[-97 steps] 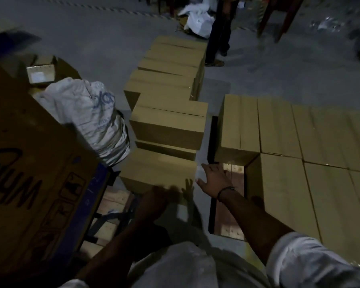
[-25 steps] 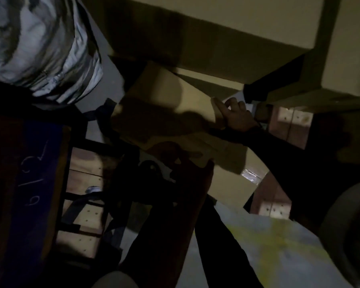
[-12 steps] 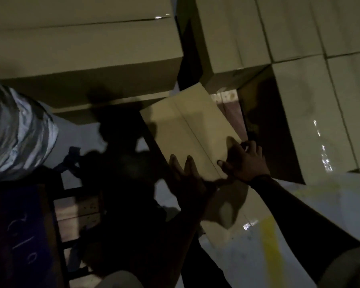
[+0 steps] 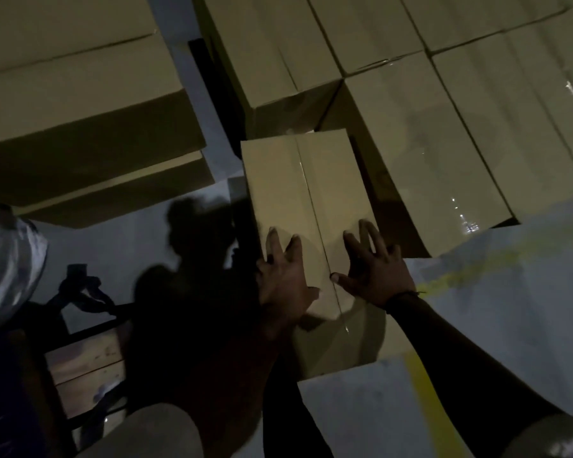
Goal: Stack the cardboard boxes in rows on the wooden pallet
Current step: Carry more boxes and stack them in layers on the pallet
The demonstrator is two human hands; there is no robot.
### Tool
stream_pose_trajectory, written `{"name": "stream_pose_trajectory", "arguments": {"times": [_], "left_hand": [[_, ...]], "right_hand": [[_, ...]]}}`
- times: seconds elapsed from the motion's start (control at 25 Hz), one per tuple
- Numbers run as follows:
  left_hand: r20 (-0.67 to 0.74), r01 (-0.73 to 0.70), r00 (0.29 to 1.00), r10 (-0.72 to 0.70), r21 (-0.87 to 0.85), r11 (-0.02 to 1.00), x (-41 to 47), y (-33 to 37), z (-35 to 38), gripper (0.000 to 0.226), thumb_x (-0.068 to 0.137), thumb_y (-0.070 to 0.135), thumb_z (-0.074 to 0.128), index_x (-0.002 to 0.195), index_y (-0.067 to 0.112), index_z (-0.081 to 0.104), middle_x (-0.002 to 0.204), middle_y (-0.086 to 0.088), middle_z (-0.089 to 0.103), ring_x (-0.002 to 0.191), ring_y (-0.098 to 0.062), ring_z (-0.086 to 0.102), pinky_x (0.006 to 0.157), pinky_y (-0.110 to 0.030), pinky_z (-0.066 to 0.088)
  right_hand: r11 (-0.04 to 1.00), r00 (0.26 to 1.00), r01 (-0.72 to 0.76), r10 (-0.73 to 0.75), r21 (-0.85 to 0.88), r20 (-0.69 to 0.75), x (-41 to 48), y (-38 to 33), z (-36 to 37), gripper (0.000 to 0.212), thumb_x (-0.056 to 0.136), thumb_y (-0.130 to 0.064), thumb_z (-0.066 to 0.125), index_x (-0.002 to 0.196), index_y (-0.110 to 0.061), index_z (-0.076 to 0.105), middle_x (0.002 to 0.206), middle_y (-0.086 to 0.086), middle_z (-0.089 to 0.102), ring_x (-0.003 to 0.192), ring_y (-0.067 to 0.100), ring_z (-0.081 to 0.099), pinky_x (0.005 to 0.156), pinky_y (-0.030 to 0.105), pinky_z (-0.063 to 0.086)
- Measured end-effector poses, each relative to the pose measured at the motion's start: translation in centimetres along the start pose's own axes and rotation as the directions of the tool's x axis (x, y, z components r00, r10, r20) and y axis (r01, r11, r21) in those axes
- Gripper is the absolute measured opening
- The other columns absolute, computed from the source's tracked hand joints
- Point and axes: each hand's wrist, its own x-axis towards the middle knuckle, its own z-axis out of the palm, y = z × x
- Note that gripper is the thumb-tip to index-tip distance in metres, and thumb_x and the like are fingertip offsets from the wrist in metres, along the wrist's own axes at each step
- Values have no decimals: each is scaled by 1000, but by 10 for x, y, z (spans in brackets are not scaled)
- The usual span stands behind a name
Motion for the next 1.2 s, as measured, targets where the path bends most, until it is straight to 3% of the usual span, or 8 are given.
{"name": "stream_pose_trajectory", "arguments": {"times": [0.28, 0.44, 0.56, 0.76, 0.96, 1.08, 1.2], "left_hand": [[-56, -29, 998, 33, 68, 997, 30, 30, 13, 117, 73, 70, 74, 160, 32, 4, 164, -10, -25, 138, -51, 30, 108, -56, 37], [-107, 4, 994, 1, 44, 999, 58, 40, 16, 114, 72, 68, 75, 159, 32, 11, 165, -8, -22, 140, -47, 29, 110, -54, 37], [-113, -10, 994, 12, 18, 1000, 78, 48, 18, 110, 73, 67, 75, 158, 33, 15, 166, -9, -17, 139, -49, 30, 109, -54, 37], [-41, 0, 999, -2, -47, 999, 83, 57, 25, 106, 74, 58, 78, 157, 39, 16, 164, -7, -20, 140, -48, 23, 109, -51, 37], [-258, -113, 961, 100, -39, 993, 74, 48, 39, 106, 55, 52, 86, 150, 25, 46, 166, -19, 10, 119, -44, 50, 89, -44, 51], [-298, -186, 938, 179, 8, 983, 73, 46, 34, 107, 59, 52, 86, 152, 21, 43, 167, -20, 8, 127, -46, 45, 90, -46, 52], [-258, -122, 959, 115, -13, 992, 78, 57, 21, 111, 60, 53, 87, 155, 28, 36, 168, -14, 3, 131, -47, 40, 96, -50, 51]], "right_hand": [[999, 999, 42, -42, 20, -14, 35, 44, 0, 104, 71, -92, 37, 155, -49, -7, 165, -7, -22, 139, 46, 30, 106, 58, 37], [998, 998, 51, -52, 31, 25, 73, 53, -8, 106, 67, -91, 40, 154, -51, -5, 164, -10, -26, 145, 45, 23, 107, 62, 34], [998, 999, 38, -39, 40, 26, 94, 60, -24, 107, 71, -83, 57, 156, -49, 1, 165, -9, -20, 144, 48, 17, 112, 61, 31], [996, 998, 52, -54, 66, 35, 110, 78, -36, 111, 69, -74, 72, 155, -52, 6, 166, -11, -11, 130, 41, 28, 100, 56, 46], [996, 997, 63, -59, 62, -55, 108, 85, -21, 110, 67, -74, 73, 156, -50, 12, 167, -9, -4, 120, 38, 35, 91, 53, 49], [994, 981, 99, -90, 44, -173, 104, 86, -25, 110, 66, -72, 76, 157, -43, 21, 167, -6, 5, 114, 37, 39, 84, 49, 49], [994, 966, 96, -80, 53, -247, 107, 89, -32, 108, 66, -70, 77, 156, -40, 27, 167, -5, 10, 112, 37, 41, 84, 49, 50]]}}
